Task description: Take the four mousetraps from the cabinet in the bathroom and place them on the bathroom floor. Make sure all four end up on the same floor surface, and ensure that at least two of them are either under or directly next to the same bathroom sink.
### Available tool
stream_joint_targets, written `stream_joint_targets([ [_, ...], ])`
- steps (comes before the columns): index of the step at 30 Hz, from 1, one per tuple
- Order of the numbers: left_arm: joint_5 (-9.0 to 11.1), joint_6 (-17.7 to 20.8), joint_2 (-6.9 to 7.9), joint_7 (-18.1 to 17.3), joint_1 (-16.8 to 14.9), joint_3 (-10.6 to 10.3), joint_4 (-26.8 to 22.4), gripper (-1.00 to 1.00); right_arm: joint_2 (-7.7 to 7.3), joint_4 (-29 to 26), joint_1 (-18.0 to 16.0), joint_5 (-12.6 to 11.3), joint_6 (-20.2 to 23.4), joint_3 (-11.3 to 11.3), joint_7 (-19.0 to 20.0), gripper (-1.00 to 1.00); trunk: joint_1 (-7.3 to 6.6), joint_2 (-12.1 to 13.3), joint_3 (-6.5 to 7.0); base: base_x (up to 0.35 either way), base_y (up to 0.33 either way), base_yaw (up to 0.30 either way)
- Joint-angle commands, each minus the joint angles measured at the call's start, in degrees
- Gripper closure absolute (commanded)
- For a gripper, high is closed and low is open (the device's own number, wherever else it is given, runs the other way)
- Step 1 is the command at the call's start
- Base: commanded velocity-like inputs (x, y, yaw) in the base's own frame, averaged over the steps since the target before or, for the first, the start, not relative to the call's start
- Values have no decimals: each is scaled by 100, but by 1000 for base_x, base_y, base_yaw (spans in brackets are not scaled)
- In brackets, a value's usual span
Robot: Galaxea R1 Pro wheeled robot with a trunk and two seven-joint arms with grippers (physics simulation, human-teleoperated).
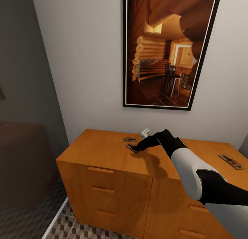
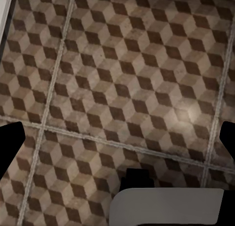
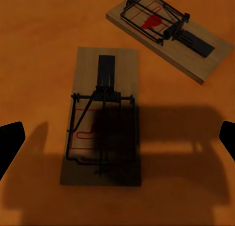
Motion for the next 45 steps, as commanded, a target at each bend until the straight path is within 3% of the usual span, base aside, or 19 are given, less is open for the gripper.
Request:
stream_joint_targets([
  [1, -3, -18, -1, 9, -3, 4, 3, -100, 7, -11, -3, 33, 44, -48, 31, -100, 0, -3, -11, 0, 0, 0],
  [45, -3, -18, -1, 9, -3, 4, 3, -100, 7, -2, -3, 33, 44, -46, 22, -100, 0, -3, -171, 0, 0, 0],
])
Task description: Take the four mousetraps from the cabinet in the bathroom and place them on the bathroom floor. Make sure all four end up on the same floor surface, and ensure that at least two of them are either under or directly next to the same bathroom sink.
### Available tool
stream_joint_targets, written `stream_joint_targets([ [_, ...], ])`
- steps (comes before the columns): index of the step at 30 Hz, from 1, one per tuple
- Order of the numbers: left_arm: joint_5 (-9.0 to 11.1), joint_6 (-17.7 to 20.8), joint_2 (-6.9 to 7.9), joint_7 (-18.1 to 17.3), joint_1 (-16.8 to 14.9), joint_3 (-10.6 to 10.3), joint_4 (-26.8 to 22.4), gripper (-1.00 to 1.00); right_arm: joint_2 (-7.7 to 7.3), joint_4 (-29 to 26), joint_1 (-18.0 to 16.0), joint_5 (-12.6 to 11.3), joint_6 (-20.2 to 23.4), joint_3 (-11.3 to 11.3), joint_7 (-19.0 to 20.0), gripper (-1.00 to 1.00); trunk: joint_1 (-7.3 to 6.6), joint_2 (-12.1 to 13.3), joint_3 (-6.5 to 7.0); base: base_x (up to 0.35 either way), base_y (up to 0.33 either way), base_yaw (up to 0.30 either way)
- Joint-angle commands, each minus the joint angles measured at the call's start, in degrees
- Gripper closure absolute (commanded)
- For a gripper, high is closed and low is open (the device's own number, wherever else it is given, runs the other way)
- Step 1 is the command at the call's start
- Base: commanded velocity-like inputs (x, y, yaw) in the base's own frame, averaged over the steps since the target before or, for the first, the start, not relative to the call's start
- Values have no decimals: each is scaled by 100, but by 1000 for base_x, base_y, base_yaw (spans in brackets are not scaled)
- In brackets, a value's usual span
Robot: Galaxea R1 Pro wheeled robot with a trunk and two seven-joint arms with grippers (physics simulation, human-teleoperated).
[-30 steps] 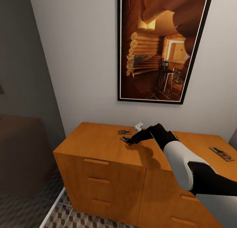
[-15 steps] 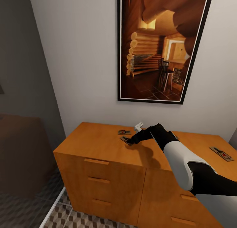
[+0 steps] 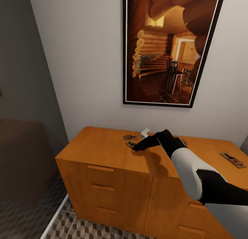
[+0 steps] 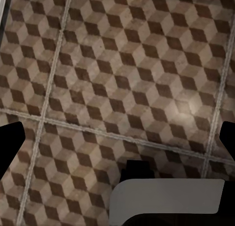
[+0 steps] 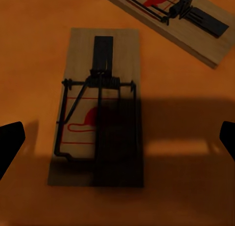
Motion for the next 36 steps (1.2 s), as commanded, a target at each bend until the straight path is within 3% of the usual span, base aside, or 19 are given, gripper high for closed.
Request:
stream_joint_targets([
  [1, -3, -18, -1, 9, -3, 4, 3, -100, 7, -11, -3, 33, 44, -47, 31, -100, 0, -3, -14, 0, 0, 0],
  [36, -3, -18, -1, 9, -3, 6, 3, -100, 8, -11, -3, 40, 44, -43, 22, -100, 0, -3, -74, 0, 0, 0],
])
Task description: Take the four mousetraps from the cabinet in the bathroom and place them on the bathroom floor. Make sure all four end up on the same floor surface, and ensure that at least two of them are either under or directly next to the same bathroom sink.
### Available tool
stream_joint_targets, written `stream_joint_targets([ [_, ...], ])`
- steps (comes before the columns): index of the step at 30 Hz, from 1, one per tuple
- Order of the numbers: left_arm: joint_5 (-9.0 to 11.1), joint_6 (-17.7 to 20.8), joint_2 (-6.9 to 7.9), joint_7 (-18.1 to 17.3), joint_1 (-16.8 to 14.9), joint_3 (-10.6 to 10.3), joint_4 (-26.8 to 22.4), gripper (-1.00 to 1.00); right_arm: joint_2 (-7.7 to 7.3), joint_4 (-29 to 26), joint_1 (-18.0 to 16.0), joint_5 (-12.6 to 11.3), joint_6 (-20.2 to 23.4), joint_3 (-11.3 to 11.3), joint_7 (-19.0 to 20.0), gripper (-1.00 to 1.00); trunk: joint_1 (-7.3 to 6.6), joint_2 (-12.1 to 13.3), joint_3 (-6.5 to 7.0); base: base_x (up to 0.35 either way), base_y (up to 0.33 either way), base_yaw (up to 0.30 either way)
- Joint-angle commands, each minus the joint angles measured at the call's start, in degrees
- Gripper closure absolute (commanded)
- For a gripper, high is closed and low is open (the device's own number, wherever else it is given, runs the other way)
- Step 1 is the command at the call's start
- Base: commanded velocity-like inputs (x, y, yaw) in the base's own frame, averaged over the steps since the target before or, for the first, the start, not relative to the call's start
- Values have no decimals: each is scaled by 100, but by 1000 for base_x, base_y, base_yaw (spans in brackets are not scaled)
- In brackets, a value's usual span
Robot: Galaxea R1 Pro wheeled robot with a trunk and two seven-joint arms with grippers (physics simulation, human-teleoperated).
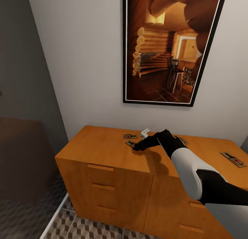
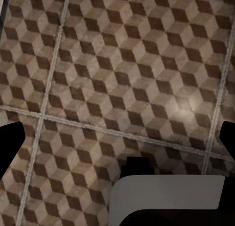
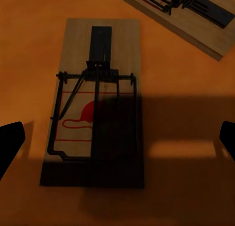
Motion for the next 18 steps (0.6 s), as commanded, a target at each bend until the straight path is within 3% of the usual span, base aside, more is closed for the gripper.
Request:
stream_joint_targets([
  [1, -3, -18, -1, 9, -3, 4, 3, -100, 8, -11, -3, 34, 44, -48, 31, -100, 0, -3, -6, 0, 0, 0],
  [18, -3, -18, -1, 9, -3, 3, 3, -100, 10, -11, -3, 35, 44, -47, 23, -100, 0, -3, -47, 0, 0, 0],
])
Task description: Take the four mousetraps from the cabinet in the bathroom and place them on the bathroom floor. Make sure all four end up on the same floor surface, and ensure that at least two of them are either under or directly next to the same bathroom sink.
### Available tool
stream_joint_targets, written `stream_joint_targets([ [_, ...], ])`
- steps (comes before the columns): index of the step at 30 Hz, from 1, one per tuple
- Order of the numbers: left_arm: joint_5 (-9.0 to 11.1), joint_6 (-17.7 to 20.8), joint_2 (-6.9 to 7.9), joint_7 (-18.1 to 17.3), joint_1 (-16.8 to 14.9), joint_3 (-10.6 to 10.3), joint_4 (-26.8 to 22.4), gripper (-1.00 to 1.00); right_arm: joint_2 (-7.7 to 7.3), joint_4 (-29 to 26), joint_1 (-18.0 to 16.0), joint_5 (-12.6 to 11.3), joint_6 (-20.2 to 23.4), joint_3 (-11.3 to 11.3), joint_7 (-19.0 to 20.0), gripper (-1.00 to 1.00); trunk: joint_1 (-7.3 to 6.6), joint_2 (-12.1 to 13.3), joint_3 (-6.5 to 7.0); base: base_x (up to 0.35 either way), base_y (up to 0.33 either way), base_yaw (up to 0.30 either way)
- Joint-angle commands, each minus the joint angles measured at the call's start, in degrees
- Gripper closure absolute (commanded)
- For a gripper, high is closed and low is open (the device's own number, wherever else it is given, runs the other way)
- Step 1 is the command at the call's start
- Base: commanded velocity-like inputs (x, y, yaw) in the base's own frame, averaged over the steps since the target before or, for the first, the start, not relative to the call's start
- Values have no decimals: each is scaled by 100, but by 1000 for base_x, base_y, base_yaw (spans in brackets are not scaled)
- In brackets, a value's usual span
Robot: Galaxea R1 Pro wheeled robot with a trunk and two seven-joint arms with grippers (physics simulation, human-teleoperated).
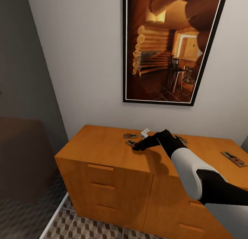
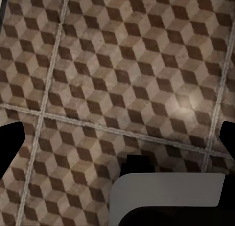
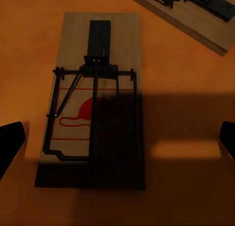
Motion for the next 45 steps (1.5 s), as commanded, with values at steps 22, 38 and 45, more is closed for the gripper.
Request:
stream_joint_targets([
  [22, -3, -18, -1, 9, -3, 6, 3, -100, 2, -11, -3, 33, 44, -51, 39, 100, 0, -3, -8, 0, 0, 0],
  [38, -3, -19, -1, 9, -3, 4, 0, -100, 24, -113, -3, 33, 48, -76, 46, 100, 0, -3, -8, 0, 0, 0],
  [45, -3, -18, -1, 9, -3, 4, 3, -100, 69, -825, -3, 27, 189, -83, 53, 100, 0, -3, -8, 0, 0, 0],
])
